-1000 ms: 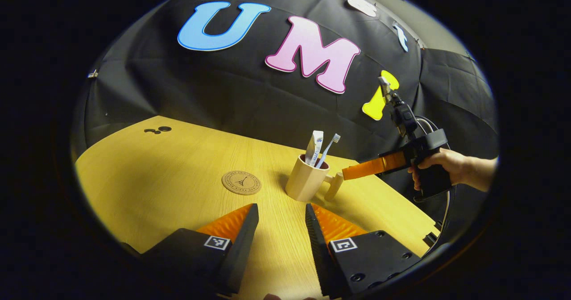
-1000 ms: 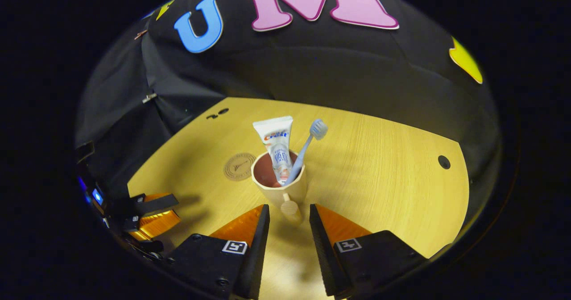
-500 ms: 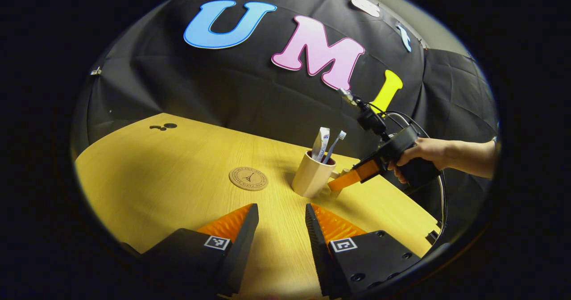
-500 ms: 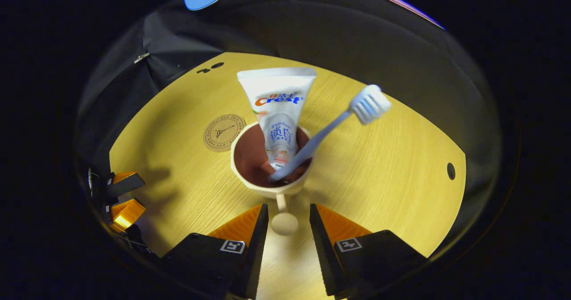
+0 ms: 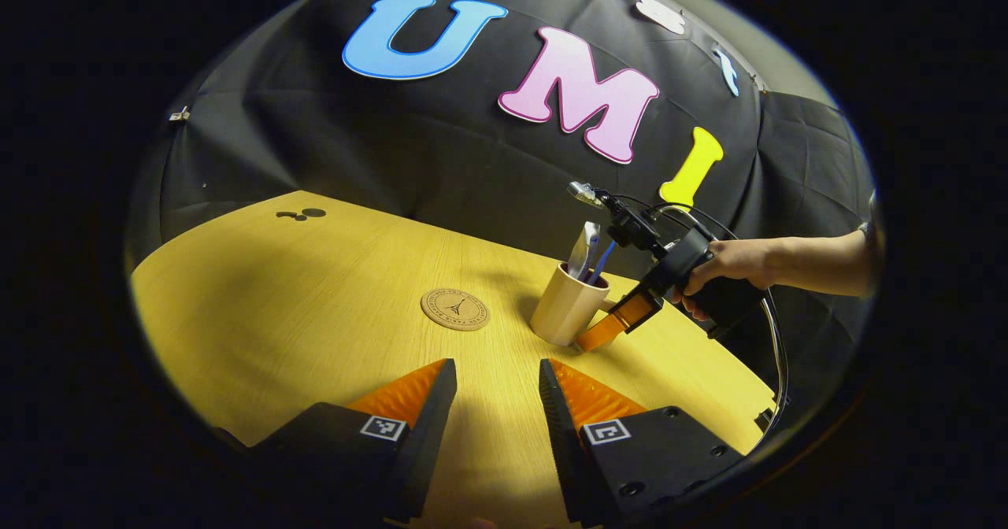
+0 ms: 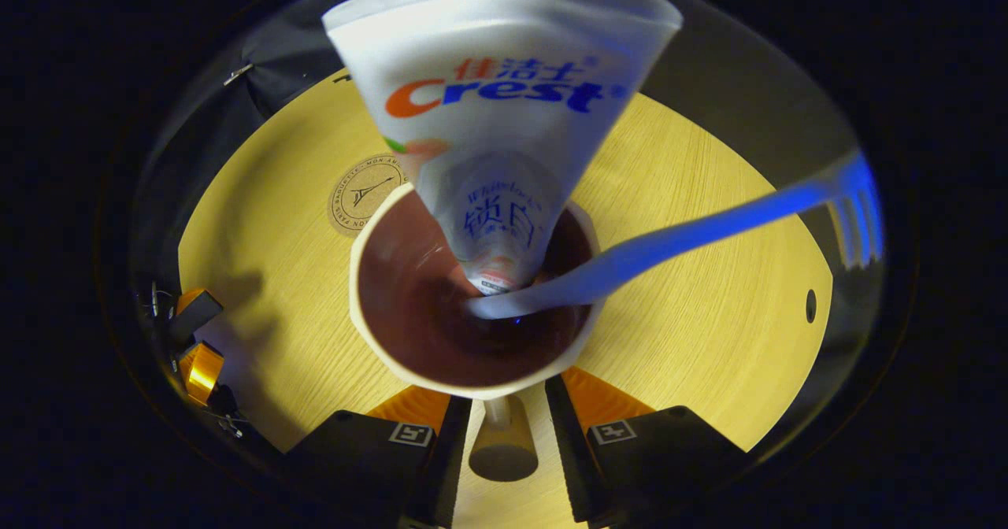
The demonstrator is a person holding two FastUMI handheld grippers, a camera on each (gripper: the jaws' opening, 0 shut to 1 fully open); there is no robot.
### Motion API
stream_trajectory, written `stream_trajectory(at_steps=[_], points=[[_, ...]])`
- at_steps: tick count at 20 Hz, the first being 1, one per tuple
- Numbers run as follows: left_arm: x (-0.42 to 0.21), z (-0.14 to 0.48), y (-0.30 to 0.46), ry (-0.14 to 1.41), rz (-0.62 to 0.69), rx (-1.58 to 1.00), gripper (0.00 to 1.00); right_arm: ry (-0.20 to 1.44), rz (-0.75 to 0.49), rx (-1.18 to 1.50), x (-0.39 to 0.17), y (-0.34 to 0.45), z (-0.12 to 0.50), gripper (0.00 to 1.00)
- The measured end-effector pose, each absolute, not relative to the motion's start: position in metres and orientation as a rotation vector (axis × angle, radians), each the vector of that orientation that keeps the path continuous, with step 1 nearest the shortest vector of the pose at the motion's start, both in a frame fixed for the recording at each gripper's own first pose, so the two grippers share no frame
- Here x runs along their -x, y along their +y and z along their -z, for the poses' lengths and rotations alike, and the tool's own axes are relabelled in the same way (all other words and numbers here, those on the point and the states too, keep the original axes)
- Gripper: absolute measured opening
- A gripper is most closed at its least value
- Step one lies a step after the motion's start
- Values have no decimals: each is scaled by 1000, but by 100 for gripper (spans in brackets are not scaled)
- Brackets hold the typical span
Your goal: Put the toothbrush and toothpaste on the desktop into the cup, then pick up the cup and place it on the coaster on the desktop.
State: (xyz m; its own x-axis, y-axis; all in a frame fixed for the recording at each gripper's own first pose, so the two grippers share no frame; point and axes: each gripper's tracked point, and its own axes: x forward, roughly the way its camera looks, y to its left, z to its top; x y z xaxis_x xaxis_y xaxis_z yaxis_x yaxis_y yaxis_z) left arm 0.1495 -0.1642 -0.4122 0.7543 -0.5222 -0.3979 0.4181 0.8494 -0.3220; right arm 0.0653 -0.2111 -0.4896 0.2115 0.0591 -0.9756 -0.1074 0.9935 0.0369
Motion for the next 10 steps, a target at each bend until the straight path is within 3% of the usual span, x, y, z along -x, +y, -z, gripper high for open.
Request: stream_trajectory(at_steps=[2, 4, 5, 7, 10], points=[[-151, 414, -163, 502, 514, 220, 67, 1365, -113, 30, -67, -208, 493, 54], [-152, 414, -161, 503, 511, 225, 67, 1384, -119, 36, -65, -208, 494, 46], [-152, 414, -160, 504, 509, 228, 67, 1386, -124, 46, -67, -208, 493, 34], [-153, 415, -159, 506, 506, 231, 67, 1384, -134, 64, -65, -208, 495, 29], [-152, 417, -159, 510, 508, 231, 67, 1376, -134, 59, -66, -207, 493, 33]])
